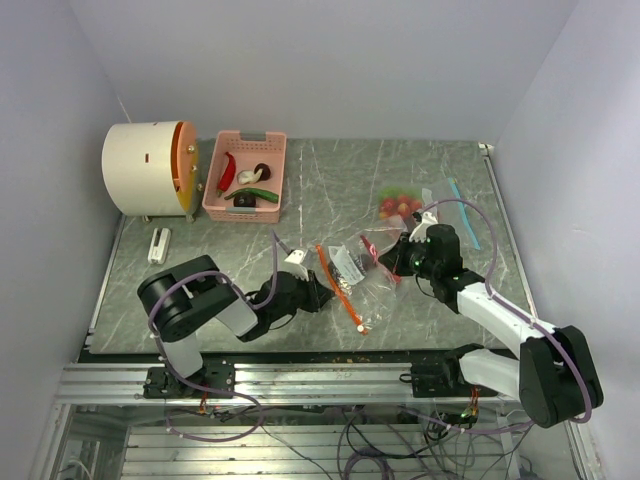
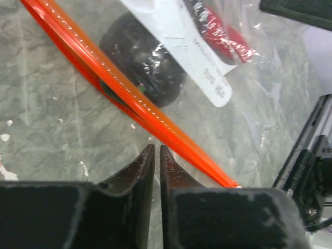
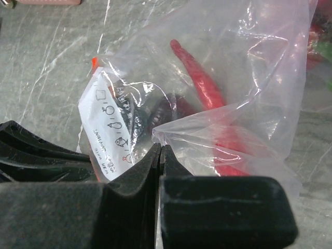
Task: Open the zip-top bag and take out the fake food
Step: Pick up the fake fruit from the zipper food storage bag.
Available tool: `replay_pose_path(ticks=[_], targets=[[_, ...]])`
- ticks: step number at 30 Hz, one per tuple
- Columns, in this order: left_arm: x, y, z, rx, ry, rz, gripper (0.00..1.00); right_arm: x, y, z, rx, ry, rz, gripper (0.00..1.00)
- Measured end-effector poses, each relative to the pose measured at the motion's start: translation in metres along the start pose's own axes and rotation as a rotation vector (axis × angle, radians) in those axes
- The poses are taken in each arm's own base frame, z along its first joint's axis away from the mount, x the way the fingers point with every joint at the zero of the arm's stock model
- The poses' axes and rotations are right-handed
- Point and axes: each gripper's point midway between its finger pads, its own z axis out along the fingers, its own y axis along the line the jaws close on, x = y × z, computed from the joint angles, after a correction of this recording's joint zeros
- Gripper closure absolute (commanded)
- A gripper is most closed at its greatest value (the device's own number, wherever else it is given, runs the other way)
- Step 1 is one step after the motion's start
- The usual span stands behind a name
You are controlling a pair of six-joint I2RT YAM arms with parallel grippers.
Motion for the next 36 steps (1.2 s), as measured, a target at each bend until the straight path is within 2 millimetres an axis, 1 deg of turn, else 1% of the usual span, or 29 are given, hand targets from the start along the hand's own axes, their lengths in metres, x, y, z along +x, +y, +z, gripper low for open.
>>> replay_pose_path(ticks=[2, 3, 6, 11, 13, 15, 20, 23, 26, 29, 31, 32, 33, 36], targets=[[0.001, 0.004, 0.000, -0.025, 0.011, 0.016, 0.90, 0.000, 0.000, 0.000, 0.002, 0.002, 0.000, 1.00], [0.002, 0.006, 0.001, -0.034, 0.016, 0.021, 0.91, 0.001, 0.000, -0.001, 0.002, 0.003, 0.001, 1.00], [0.004, 0.009, 0.000, -0.046, 0.027, 0.028, 0.92, 0.002, -0.001, -0.001, 0.006, 0.009, 0.002, 1.00], [0.011, 0.016, -0.007, -0.065, 0.040, 0.022, 0.93, 0.002, 0.000, -0.001, 0.001, 0.010, 0.005, 1.00], [0.010, 0.016, -0.006, -0.064, 0.032, 0.016, 0.93, 0.002, 0.001, 0.000, -0.003, 0.009, 0.007, 1.00], [0.010, 0.015, -0.002, -0.050, 0.017, 0.009, 0.93, 0.001, 0.002, 0.000, -0.008, 0.009, 0.008, 1.00], [0.007, 0.006, 0.021, 0.012, -0.027, -0.024, 0.93, 0.002, 0.002, 0.000, -0.008, 0.010, 0.008, 1.00], [0.007, 0.003, 0.026, 0.048, -0.052, -0.051, 0.93, 0.002, 0.001, -0.001, -0.005, 0.010, 0.006, 1.00], [0.008, 0.002, 0.025, 0.057, -0.056, -0.064, 0.89, 0.002, 0.000, -0.001, 0.000, 0.011, 0.004, 1.00], [0.009, 0.003, 0.021, 0.054, -0.054, -0.072, 0.83, 0.002, 0.000, -0.001, 0.001, 0.010, 0.003, 1.00], [0.008, 0.003, 0.018, 0.052, -0.055, -0.076, 0.77, 0.002, 0.000, -0.001, 0.001, 0.010, 0.003, 1.00], [0.008, 0.003, 0.017, 0.051, -0.058, -0.078, 0.72, 0.002, 0.000, -0.001, 0.000, 0.010, 0.003, 1.00], [0.007, 0.003, 0.017, 0.051, -0.059, -0.080, 0.69, 0.002, 0.000, -0.001, 0.000, 0.010, 0.003, 1.00], [0.006, 0.002, 0.016, 0.054, -0.063, -0.091, 0.63, 0.002, 0.000, -0.001, 0.000, 0.011, 0.003, 1.00]])
